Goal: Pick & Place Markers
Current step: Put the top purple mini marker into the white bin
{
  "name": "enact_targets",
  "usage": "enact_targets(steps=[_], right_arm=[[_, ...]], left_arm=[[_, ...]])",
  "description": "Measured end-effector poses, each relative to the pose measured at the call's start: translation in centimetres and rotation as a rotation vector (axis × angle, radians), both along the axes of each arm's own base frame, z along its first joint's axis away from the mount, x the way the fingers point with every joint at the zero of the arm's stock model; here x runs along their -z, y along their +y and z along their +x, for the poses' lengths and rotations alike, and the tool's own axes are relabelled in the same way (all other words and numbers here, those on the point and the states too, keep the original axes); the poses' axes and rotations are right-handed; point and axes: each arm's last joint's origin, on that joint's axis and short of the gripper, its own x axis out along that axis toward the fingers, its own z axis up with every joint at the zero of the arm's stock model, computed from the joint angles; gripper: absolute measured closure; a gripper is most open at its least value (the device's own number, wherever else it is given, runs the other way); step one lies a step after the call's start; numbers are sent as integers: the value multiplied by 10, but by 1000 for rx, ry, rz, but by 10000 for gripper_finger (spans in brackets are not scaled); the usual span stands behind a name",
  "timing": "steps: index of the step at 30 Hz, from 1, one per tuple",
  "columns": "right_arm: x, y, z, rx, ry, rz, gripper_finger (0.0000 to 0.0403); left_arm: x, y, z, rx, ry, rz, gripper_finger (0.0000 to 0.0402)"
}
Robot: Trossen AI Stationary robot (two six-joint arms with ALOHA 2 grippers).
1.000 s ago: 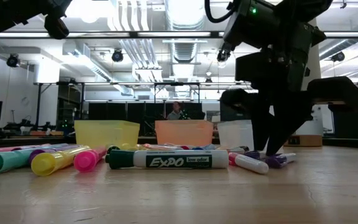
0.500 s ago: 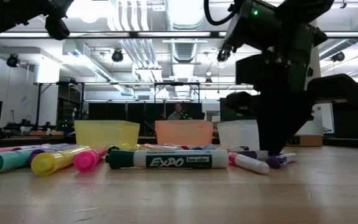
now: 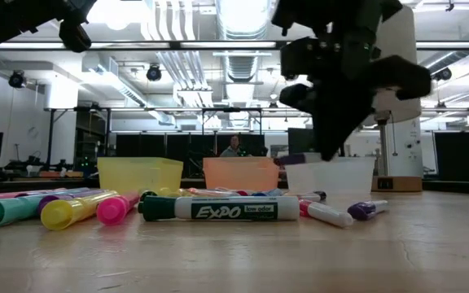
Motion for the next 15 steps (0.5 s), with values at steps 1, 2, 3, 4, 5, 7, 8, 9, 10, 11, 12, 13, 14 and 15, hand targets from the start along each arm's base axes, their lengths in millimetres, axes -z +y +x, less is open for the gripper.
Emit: enact_targets(steps=[1, 2, 3, 4, 5, 7, 8, 9, 10, 11, 12, 13, 14, 15], right_arm=[[-3, -5, 0, 27, -4, -10, 382], [-5, -11, 0, 55, -3, -15, 382], [-7, -17, -1, 81, -2, -20, 382], [-8, -22, -2, 107, 1, -27, 382], [-10, -29, -3, 136, -1, -29, 382], [-14, -43, -7, 192, -11, -25, 382], [-16, -50, -10, 221, -14, -23, 382], [-18, -56, -11, 251, -22, -20, 382], [-20, -63, -13, 282, -29, -19, 382], [-22, -70, -16, 309, -30, -17, 382], [-25, -76, -18, 338, -36, -15, 382], [-28, -82, -20, 367, -51, -12, 382], [-31, -88, -22, 398, -65, -14, 382], [-35, -93, -25, 433, -78, -18, 382]], left_arm=[[0, 0, 0, 1, 0, -1, 268], [0, 0, 0, 3, -1, -4, 268], [0, 0, 0, 4, -1, -5, 268], [0, 0, 0, 5, -2, -6, 268], [0, 0, 0, 8, -3, -9, 268], [0, 0, 0, 13, -2, -16, 268], [1, 0, 1, 15, 0, -19, 268], [1, 0, 1, 15, 1, -18, 268], [1, 0, 1, 16, 3, -19, 268], [1, 0, 1, 16, 4, -19, 268], [1, 0, 1, 16, 5, -18, 268], [1, 0, 1, 16, 5, -18, 268], [1, 0, 1, 15, 5, -19, 268], [1, 0, 1, 16, 5, -19, 268]])
